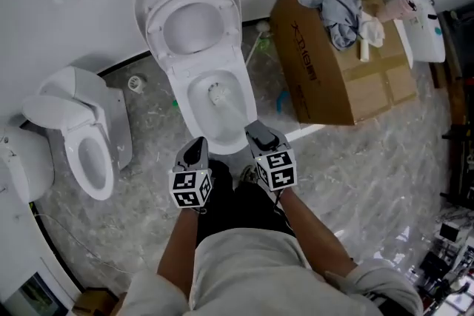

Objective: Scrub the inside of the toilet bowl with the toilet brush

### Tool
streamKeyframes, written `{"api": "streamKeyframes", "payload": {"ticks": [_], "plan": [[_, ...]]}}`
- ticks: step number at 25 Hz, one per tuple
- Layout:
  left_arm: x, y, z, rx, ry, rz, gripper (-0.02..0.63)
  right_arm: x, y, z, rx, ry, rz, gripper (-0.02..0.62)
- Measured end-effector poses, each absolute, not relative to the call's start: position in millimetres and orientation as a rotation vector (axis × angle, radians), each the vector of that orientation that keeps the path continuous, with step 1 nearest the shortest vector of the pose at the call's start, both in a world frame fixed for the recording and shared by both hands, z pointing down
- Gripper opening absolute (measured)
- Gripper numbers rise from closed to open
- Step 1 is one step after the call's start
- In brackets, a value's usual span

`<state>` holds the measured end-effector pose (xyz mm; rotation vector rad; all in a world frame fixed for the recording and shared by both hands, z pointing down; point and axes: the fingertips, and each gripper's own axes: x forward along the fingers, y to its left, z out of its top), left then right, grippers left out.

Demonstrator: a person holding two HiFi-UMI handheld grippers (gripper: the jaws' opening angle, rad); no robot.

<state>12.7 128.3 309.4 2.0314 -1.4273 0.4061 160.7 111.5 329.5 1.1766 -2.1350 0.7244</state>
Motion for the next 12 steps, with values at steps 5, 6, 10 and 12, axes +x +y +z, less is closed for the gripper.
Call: {"api": "streamKeyframes", "payload": {"ticks": [5,6,10,12], "plan": [[29,147,252,2.079,-1.536,0.353,0.011,179,133,276,1.200,-2.239,0.672,0.146],[33,151,241,2.096,-1.556,0.339,0.011,183,137,265,1.203,-2.263,0.657,0.146],[49,174,191,2.164,-1.622,0.278,0.011,198,157,219,1.229,-2.343,0.589,0.146],[55,185,167,2.188,-1.650,0.244,0.011,203,167,195,1.236,-2.379,0.549,0.146]]}}
